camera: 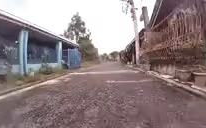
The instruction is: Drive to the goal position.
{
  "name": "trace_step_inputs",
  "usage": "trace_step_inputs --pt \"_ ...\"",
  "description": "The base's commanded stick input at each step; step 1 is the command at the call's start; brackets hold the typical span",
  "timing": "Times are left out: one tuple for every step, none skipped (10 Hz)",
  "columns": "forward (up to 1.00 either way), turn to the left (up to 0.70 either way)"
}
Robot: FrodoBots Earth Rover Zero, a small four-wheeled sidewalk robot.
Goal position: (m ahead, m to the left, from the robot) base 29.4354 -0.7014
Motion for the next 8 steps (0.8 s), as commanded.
trace_step_inputs --pt "0.95 0.0" --pt "0.85 0.0" --pt "0.85 0.0" --pt "0.8 0.0" --pt "0.7 0.0" --pt "0.7 0.0" --pt "0.7 0.0" --pt "0.7 0.0"
